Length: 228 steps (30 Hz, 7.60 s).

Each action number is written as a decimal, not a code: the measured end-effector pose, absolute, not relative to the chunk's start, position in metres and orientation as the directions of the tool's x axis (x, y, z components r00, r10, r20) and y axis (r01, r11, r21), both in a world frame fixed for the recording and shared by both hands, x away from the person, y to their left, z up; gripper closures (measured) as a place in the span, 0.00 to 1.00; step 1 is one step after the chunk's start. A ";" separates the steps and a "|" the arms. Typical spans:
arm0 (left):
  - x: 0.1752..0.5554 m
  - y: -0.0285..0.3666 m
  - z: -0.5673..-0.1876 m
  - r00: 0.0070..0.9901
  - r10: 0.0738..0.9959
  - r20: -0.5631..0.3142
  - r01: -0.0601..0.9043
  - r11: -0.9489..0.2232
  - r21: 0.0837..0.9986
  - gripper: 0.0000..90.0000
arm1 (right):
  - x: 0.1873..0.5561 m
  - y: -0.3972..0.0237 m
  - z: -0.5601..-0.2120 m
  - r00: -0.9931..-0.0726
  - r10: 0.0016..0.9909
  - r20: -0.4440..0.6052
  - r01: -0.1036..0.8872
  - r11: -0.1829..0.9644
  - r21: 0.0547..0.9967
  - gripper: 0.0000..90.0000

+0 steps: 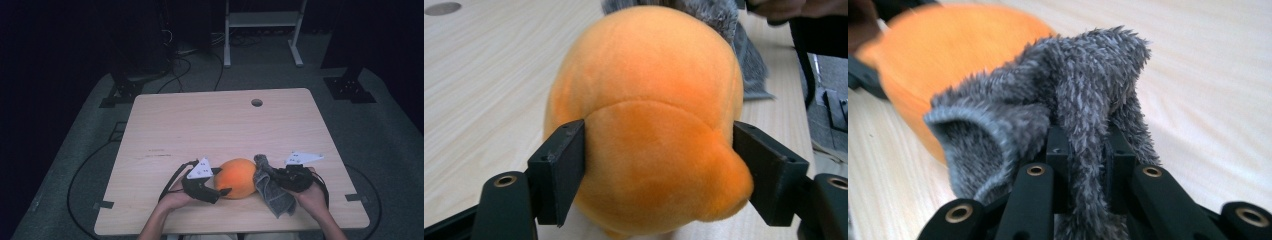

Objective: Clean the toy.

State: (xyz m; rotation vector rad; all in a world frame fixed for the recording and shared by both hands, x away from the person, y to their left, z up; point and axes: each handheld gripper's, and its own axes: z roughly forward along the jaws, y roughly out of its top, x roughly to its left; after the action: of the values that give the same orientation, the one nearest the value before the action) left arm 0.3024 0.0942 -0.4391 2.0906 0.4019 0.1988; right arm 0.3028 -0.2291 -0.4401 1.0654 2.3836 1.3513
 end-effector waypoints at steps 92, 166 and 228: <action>0.314 0.086 -0.458 0.922 0.388 -0.012 0.229 -0.519 0.823 0.10 | 0.298 -0.215 -0.432 -0.790 0.610 0.065 0.391 0.419 0.820 0.85; 0.304 0.069 -0.443 0.934 0.352 0.065 0.132 -0.508 0.851 0.16 | 0.285 -0.199 -0.406 -0.834 0.550 0.034 0.338 0.463 0.819 0.86; 0.302 0.074 -0.447 0.934 0.339 0.115 0.093 -0.540 0.836 0.19 | 0.309 -0.226 -0.434 -0.791 0.543 0.282 0.484 0.272 0.832 0.75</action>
State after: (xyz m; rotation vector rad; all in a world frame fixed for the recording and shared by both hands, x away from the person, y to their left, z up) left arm 0.3023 0.0742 -0.4469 2.1321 0.3058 0.3265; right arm 0.3092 -0.2256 -0.4338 0.9937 2.4582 1.5731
